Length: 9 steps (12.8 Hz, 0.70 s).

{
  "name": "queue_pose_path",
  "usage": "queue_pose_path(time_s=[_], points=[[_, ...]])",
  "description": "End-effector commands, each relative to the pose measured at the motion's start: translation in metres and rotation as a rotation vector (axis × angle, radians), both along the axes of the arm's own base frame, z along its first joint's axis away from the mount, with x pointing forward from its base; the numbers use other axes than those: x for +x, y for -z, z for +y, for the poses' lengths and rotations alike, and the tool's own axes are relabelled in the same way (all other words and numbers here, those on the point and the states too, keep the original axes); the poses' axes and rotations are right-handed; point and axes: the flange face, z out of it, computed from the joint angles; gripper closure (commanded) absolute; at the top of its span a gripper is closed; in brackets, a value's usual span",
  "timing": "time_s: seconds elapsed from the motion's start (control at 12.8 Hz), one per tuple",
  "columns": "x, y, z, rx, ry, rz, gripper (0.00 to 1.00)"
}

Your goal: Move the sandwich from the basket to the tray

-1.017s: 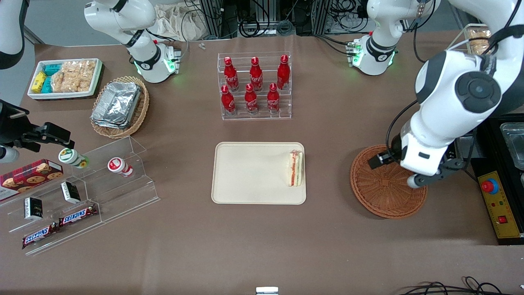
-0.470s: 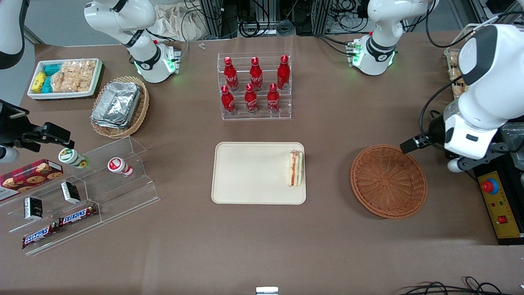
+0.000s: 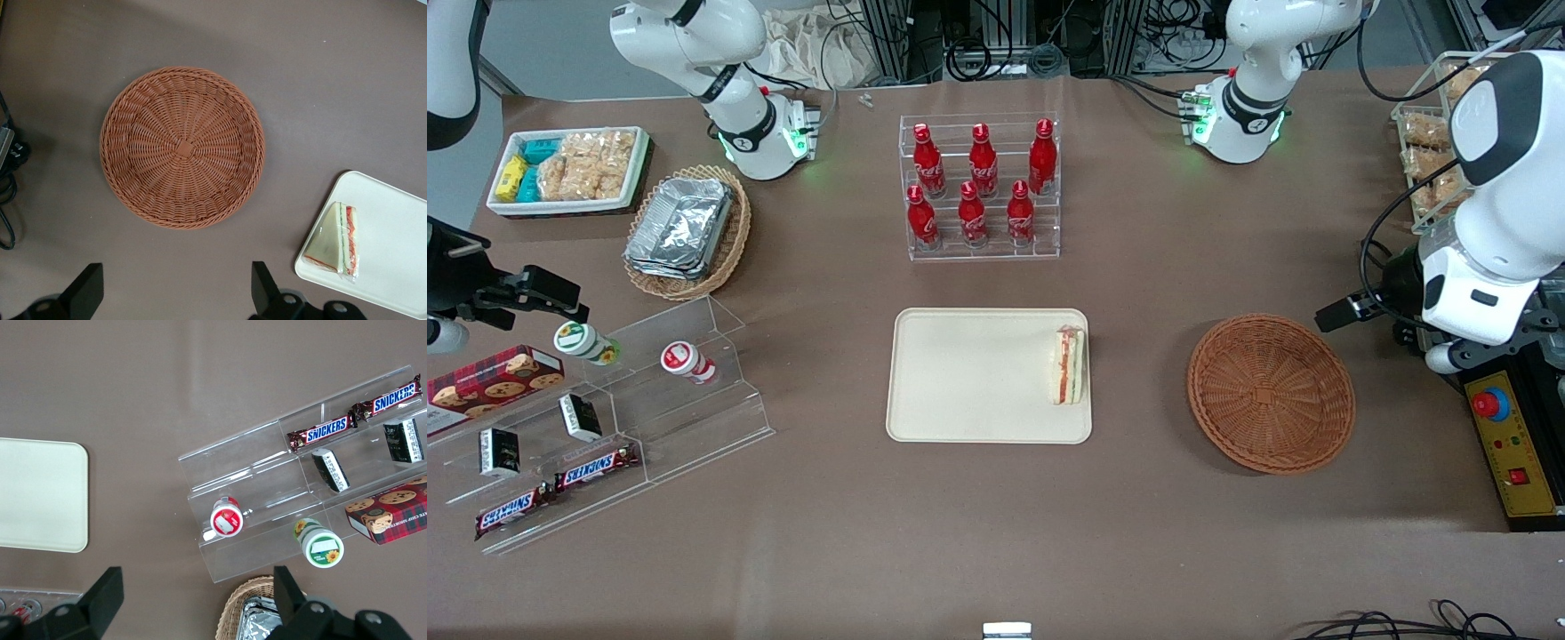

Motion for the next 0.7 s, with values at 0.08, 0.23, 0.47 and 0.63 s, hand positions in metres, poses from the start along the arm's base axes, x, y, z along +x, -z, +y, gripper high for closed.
queue_pose_path(time_s=[0.08, 0.23, 0.47, 0.63], points=[[-0.01, -0.01, 0.024, -0.008, -0.01, -0.005, 0.01], [-0.015, -0.013, 0.039, -0.02, 0.03, 0.014, 0.01], [-0.02, -0.013, 0.037, -0.016, 0.042, 0.019, 0.01], [-0.012, -0.013, 0.039, -0.009, 0.049, 0.021, 0.01]])
